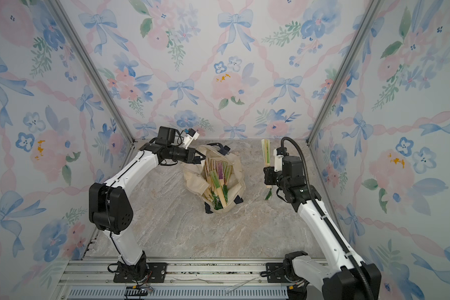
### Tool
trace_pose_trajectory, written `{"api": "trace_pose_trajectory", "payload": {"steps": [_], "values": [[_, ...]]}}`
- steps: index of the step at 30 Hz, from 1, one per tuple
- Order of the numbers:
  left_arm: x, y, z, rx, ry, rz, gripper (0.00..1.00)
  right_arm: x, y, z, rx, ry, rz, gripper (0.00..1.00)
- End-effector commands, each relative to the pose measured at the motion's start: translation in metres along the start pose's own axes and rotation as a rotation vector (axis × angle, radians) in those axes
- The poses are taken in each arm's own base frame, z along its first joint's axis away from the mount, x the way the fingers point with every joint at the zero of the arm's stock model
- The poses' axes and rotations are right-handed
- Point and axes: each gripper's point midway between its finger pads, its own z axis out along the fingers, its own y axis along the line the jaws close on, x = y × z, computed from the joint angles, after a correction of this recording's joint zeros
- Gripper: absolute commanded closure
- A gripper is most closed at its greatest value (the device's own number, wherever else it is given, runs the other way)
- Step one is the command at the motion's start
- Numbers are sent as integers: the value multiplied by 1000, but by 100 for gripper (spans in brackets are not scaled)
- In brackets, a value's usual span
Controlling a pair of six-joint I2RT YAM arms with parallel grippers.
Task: Take out the folding fans from the tote bags
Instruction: Place the folding fan at the center of the board.
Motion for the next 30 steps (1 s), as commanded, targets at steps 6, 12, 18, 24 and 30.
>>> {"api": "trace_pose_trajectory", "payload": {"steps": [6, 12, 18, 24, 30], "values": [[-10, -29, -26, 16, -59, 126, 100, 63, -72, 91, 289, 410, 51, 89], [-5, -31, -25, 26, -52, 122, 100, 101, -81, 128, 320, 597, 70, 85], [-5, -33, -24, 31, -50, 118, 100, 115, -85, 138, 328, 646, 73, 55], [-6, -36, -23, 34, -50, 123, 100, 89, -75, 113, 285, 596, 51, 32], [-9, -35, -17, 34, -46, 116, 100, 46, -16, 60, -24, 432, 58, 21]]}}
